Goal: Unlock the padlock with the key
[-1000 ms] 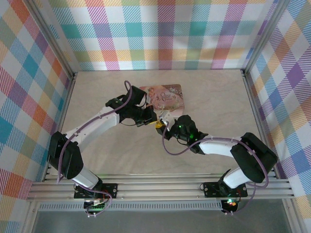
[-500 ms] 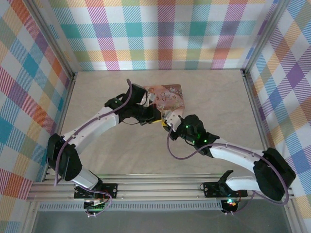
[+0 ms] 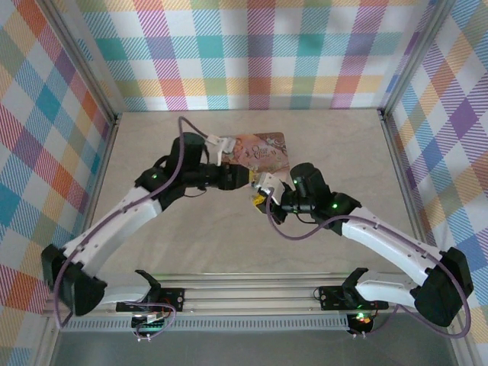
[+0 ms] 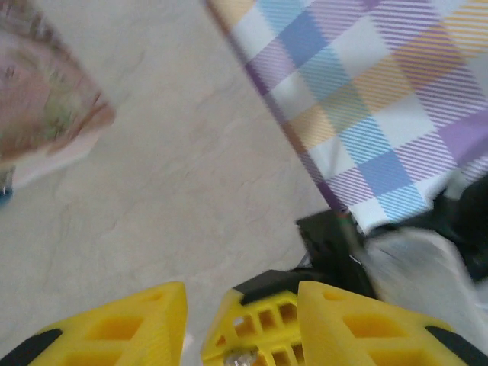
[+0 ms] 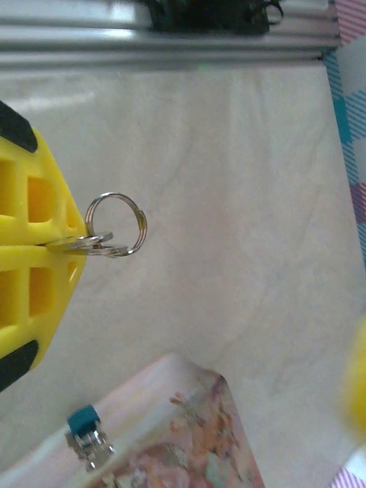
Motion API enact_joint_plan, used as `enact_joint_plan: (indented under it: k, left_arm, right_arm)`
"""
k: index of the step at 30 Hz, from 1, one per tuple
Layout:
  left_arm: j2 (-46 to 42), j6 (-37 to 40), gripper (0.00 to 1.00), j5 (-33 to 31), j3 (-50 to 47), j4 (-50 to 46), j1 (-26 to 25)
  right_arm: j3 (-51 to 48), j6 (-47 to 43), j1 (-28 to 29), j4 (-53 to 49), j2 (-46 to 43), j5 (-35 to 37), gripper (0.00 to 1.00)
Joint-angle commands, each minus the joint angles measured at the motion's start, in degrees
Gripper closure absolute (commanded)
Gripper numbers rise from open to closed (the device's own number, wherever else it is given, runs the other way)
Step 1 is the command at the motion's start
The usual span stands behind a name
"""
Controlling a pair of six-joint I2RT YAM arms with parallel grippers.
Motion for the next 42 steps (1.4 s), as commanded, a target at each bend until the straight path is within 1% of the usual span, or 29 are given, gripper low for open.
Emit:
enact_joint_plan:
  k: [1,3,5,7,11,18,23,28,29,30,31,35,37,38,39,41,42]
  left_arm:
    - [-4.62,12.58,0.51,4.96,-3.44,8.19,0.19]
    - [-5.71,17.73,0.46,8.02,-4.05,6.64,0.18]
    - [-5.17,21.23,0.45,9.98,-3.45,1.99,0.15]
    - [-3.52,22.91,0.44,12.39,-2.71,-1.38,0.16]
    - [1.90,23.09,0.44,18.48,-0.02,-6.01,-0.37]
    - [4.56,23.29,0.46,21.67,-1.37,-4.43,-1.52]
    - [7.07,23.97,0.51,23.63,-0.06,-6.51,-1.52]
    - [8.17,23.97,0.51,22.87,-0.03,-7.36,-1.67]
    - [8.22,23.82,0.53,22.72,-0.05,-7.39,-1.69]
    - [8.29,23.66,0.56,22.48,-0.06,-7.39,-1.69]
    - [8.29,23.40,0.62,22.10,-0.05,-7.30,-1.69]
    - [8.25,20.99,0.92,19.67,-0.38,-5.77,-1.69]
    - [8.06,19.04,1.00,18.37,-0.85,-4.54,-1.69]
    - [7.99,17.69,1.00,17.30,-1.41,-3.56,-1.69]
    - [7.88,16.38,1.00,15.85,-2.10,-2.57,-1.69]
    - [8.05,12.56,1.00,11.76,-4.22,0.11,-1.61]
    - [8.42,10.77,1.00,10.84,-5.30,1.67,-1.52]
  right_arm:
    - [4.31,-0.14,-2.31,-11.28,0.51,-9.09,1.00]
    - [6.31,0.09,-3.29,-13.97,1.25,-12.03,1.00]
    - [8.16,-0.25,-3.61,-16.38,2.08,-13.46,1.00]
    - [9.40,-0.62,-3.70,-17.79,2.66,-14.06,1.00]
    - [11.70,-0.73,-3.97,-20.32,3.82,-15.78,1.00]
    - [11.35,0.34,-4.05,-19.66,4.40,-17.36,1.00]
    - [11.11,0.47,-4.05,-18.94,4.80,-17.59,1.00]
    - [11.11,0.74,-4.06,-18.64,5.10,-17.87,1.00]
    - [11.03,0.90,-4.05,-18.53,5.16,-17.93,1.00]
    - [10.98,1.00,-4.05,-18.42,5.18,-18.04,1.00]
    - [10.85,1.25,-4.13,-18.33,5.19,-18.10,1.00]
    - [10.00,1.84,-4.05,-17.51,5.11,-17.94,1.00]
    - [9.35,2.90,-4.07,-16.56,4.81,-17.38,1.00]
    - [8.66,3.85,-4.09,-15.57,4.52,-16.89,1.00]
    - [8.13,4.85,-4.04,-14.54,4.20,-16.01,0.97]
    - [6.36,8.07,-4.12,-11.61,3.28,-13.23,0.83]
    - [5.46,9.43,-4.12,-10.42,2.88,-12.09,0.79]
